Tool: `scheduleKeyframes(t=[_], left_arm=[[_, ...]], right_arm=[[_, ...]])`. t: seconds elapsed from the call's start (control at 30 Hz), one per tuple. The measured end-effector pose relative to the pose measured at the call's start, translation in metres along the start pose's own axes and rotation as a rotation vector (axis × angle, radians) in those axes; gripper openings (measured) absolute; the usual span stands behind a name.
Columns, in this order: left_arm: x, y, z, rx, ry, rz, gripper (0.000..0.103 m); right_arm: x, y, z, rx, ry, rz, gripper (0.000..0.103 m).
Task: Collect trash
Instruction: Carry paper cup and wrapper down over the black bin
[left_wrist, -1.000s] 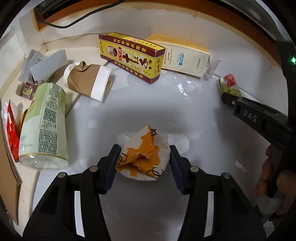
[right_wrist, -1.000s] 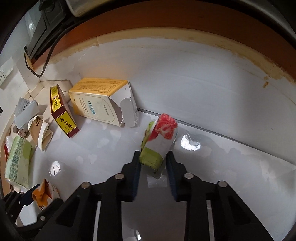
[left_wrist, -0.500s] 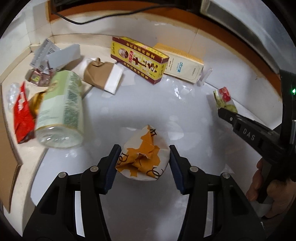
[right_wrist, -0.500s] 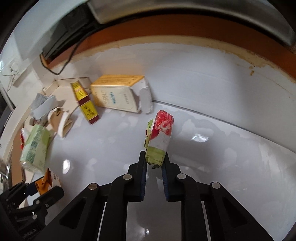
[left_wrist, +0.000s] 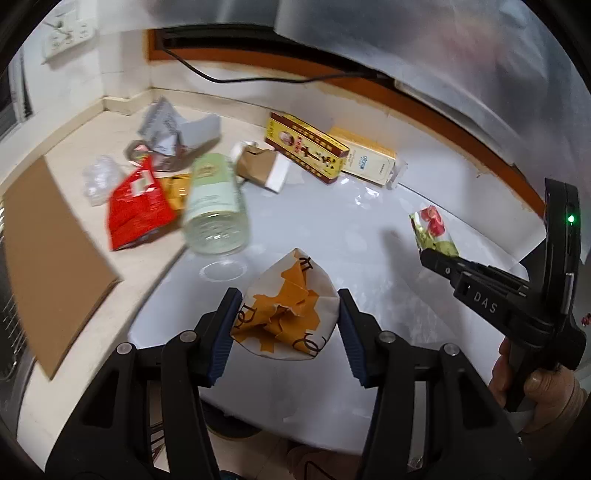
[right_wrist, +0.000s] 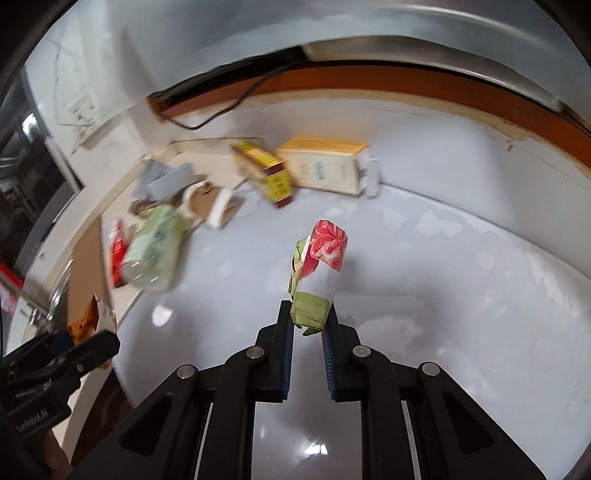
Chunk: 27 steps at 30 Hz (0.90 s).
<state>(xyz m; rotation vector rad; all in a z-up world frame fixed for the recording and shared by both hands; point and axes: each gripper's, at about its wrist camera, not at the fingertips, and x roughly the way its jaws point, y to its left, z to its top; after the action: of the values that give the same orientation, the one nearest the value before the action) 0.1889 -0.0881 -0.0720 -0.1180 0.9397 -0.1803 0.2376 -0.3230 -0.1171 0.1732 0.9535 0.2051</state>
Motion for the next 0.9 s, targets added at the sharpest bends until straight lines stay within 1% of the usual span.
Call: scheduleKeyframes(t=[0.23, 0.5, 0.73, 0.9], left_arm=[[-0.057, 0.027, -0.032, -0.014, -0.037, 0.043, 0.049], [-0.105, 0.056, -0.072, -0.019, -0.057, 0.08, 0.049], [-0.136, 0.079, -0.108, -0.02, -0.059, 0.103, 0.049], [-0.148, 0.093, -0.128, -0.028, -0.055, 0.108, 0.049]], right_arm=[[-0.031, 0.052, -0.024, -0.049, 0.018, 0.092, 0.014], [-0.066, 0.125, -0.06, -0.17, 0.028, 0.174, 0.014], [-0.089, 0.177, -0.095, -0.263, 0.026, 0.205, 0.014], [-0.092, 0.206, -0.12, -0.327, 0.032, 0.219, 0.014]])
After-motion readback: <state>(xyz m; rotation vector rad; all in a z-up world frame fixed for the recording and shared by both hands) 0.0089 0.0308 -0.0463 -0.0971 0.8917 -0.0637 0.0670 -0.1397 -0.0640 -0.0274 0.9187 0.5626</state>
